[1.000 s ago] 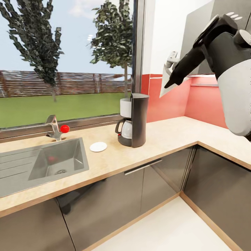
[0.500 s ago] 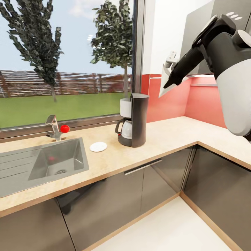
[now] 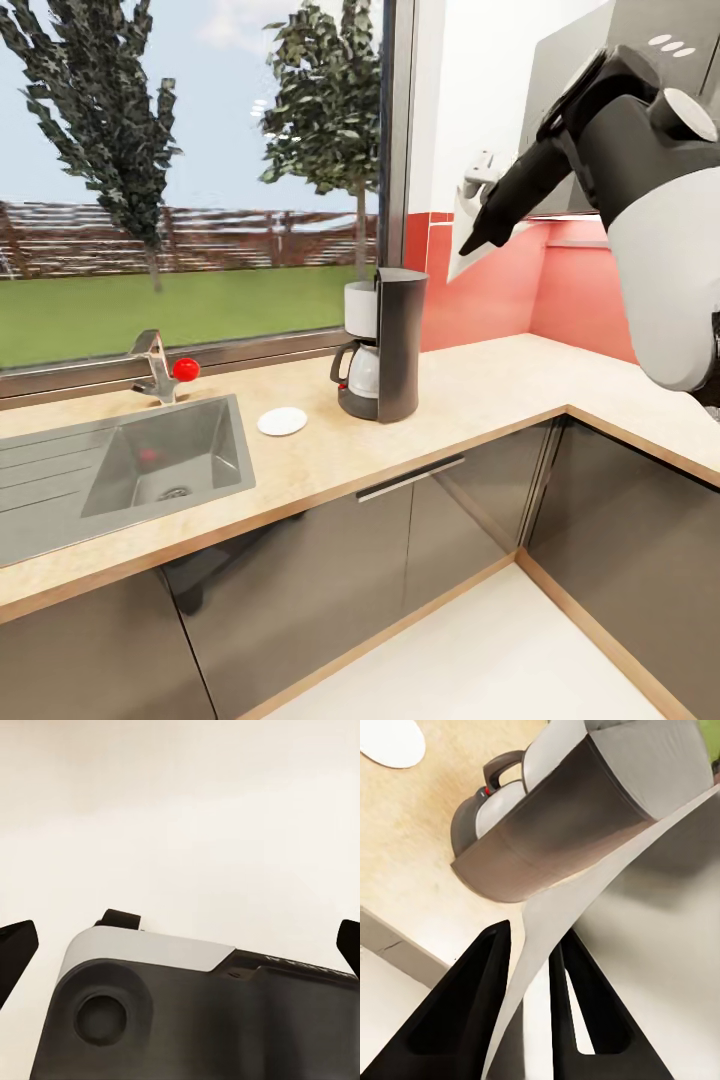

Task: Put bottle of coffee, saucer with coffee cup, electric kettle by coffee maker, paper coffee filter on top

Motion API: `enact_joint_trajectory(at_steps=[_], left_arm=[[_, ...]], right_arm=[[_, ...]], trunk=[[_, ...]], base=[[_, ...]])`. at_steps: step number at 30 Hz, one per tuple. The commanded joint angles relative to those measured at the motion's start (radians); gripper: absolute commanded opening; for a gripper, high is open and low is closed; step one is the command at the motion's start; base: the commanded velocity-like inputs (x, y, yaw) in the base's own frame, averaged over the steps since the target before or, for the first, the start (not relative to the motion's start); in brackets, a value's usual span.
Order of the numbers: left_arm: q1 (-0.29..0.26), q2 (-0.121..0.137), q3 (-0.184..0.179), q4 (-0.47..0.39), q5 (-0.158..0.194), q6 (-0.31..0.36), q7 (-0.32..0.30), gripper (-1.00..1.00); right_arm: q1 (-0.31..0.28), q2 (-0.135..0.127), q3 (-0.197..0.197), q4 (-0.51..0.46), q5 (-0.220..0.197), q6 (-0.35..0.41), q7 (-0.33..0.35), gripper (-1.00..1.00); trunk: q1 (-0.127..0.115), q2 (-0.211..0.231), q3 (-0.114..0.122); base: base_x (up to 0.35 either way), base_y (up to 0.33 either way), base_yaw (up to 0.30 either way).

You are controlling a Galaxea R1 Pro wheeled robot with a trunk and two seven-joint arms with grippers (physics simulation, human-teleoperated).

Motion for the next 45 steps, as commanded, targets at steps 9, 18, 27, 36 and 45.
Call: enact_joint_trajectory(at_steps=[9,18,27,36,45], left_arm=[[0.000,-0.001,0.002,-0.002,0.003,-0.001,0.001,1.00],[0.001,-0.001,0.003,-0.002,0.004,-0.001,0.001,1.00],[0.001,-0.001,0.003,-0.002,0.004,-0.001,0.001,1.00],[0.000,-0.001,0.003,-0.002,0.004,-0.001,0.001,1.00],[0.001,-0.004,0.001,-0.002,0.005,0.000,0.001,1.00]], right_arm=[[0.000,0.067,0.004,0.071,0.002,0.013,0.000,-1.00],[0.000,0.072,0.005,0.076,0.002,0.013,0.002,-1.00],[0.000,0.073,0.005,0.076,0.002,0.015,0.002,-1.00],[0.000,0.073,0.005,0.075,0.002,0.014,0.002,-1.00],[0.000,0.072,0.006,0.072,0.004,0.015,0.003,-1.00]], trunk=[[0.000,-0.001,-0.001],[0.000,-0.001,-0.001],[0.000,-0.001,-0.001],[0.000,-0.001,-0.001],[0.000,-0.001,-0.001]], base=[[0.086,0.000,0.000],[0.017,0.000,0.143],[0.001,0.000,0.264],[0.003,0.000,0.271],[0.113,0.000,0.113]])
